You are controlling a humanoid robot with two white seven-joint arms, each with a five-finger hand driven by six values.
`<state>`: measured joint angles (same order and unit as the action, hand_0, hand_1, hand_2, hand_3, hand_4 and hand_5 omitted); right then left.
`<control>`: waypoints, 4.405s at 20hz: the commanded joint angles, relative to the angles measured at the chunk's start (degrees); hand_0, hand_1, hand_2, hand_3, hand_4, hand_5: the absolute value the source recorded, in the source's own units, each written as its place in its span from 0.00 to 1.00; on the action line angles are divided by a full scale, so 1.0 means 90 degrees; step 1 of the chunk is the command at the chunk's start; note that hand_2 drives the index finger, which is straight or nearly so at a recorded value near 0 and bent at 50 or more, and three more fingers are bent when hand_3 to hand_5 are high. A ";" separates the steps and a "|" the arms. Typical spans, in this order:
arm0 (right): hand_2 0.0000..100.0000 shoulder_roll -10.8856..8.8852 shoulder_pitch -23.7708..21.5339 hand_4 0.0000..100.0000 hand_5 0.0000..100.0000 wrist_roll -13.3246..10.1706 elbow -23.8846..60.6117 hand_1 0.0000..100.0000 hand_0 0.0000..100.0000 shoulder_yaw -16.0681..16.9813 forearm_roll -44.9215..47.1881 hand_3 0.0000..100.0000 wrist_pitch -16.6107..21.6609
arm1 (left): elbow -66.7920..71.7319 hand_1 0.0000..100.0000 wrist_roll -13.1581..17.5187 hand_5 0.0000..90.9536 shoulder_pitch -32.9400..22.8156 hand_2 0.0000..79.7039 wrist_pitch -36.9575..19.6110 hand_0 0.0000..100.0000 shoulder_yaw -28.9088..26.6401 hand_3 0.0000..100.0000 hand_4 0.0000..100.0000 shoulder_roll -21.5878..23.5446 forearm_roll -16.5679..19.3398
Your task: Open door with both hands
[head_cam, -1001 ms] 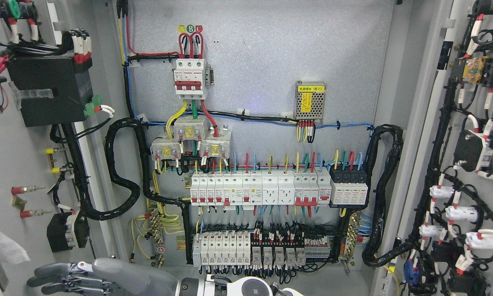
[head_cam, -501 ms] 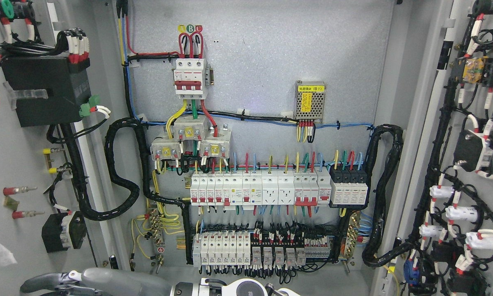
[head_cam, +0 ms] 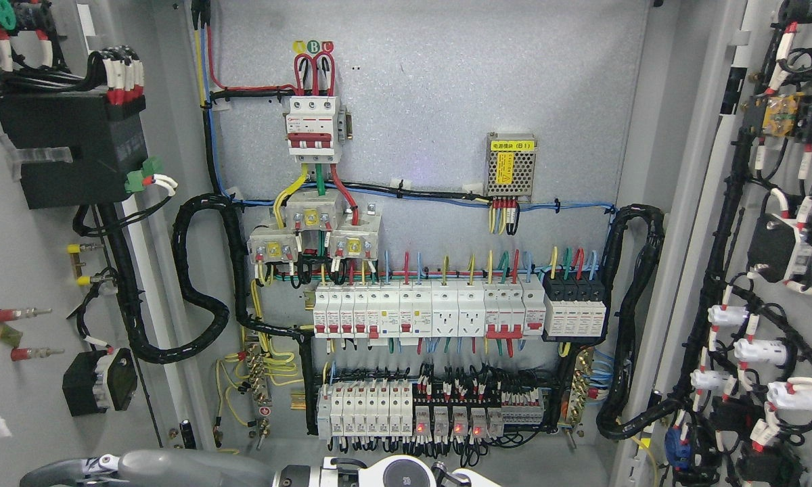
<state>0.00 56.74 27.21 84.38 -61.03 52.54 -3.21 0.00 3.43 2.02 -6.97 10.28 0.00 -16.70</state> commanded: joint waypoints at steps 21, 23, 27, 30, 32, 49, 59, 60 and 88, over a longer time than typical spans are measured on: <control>0.00 0.0000 0.0356 0.00 0.00 -0.0016 -0.0059 0.00 0.22 -0.0358 0.0022 0.00 -0.0004 | -0.0136 0.00 -0.0001 0.00 0.0000 0.04 0.0003 0.30 0.0000 0.03 0.04 0.0000 0.0000; 0.00 0.0000 0.0375 0.00 0.00 -0.0016 -0.0069 0.00 0.22 -0.0368 0.0022 0.00 -0.0004 | -0.0136 0.00 -0.0001 0.00 0.0000 0.04 0.0003 0.30 0.0000 0.03 0.04 0.0000 0.0000; 0.00 0.0000 0.0395 0.00 0.00 -0.0016 -0.0069 0.00 0.22 -0.0436 0.0022 0.00 -0.0004 | -0.0136 0.00 -0.0001 0.00 0.0000 0.04 0.0003 0.30 0.0010 0.03 0.04 0.0000 0.0000; 0.00 0.0000 0.0405 0.00 0.00 -0.0016 -0.0079 0.00 0.22 -0.0475 0.0070 0.00 -0.0004 | -0.0136 0.00 -0.0001 0.00 0.0000 0.04 -0.0007 0.30 0.0000 0.03 0.04 0.0000 0.0000; 0.00 0.0000 0.0453 0.00 0.00 -0.0016 -0.0079 0.00 0.22 -0.0475 0.0216 0.00 -0.0004 | -0.0136 0.00 -0.0001 0.00 0.0000 0.04 -0.0007 0.30 0.0000 0.03 0.04 0.0000 0.0000; 0.00 -0.0175 -0.0571 0.00 0.00 -0.0006 0.0624 0.00 0.22 0.0920 -0.0436 0.00 0.0317 | -0.0136 0.00 -0.0001 0.00 0.0000 0.03 0.0003 0.30 0.0010 0.03 0.04 0.0000 0.0000; 0.00 -0.0449 -0.2562 0.00 0.00 -0.0191 0.1093 0.00 0.22 0.2424 -0.1538 0.00 0.1235 | -0.0136 0.00 -0.0001 0.00 0.0000 0.03 0.0003 0.30 0.0010 0.03 0.04 0.0000 0.0000; 0.00 -0.0488 -0.2796 0.00 0.00 -0.0347 0.1093 0.00 0.22 0.2580 -0.1763 0.00 0.1391 | -0.0136 0.00 -0.0001 0.00 0.0000 0.03 0.0003 0.30 0.0010 0.03 0.04 0.0000 0.0000; 0.00 -0.2587 -0.8491 0.00 0.00 -0.1471 0.2109 0.00 0.22 0.4407 -0.2703 0.00 0.3706 | -0.8063 0.00 0.3984 0.00 -0.2636 0.03 -0.4225 0.30 0.0557 0.03 0.04 0.0282 0.0185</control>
<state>-18.26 -11.62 14.55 100.90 -28.23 29.57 28.40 -47.71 38.42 -18.85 -43.60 12.76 0.10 -15.15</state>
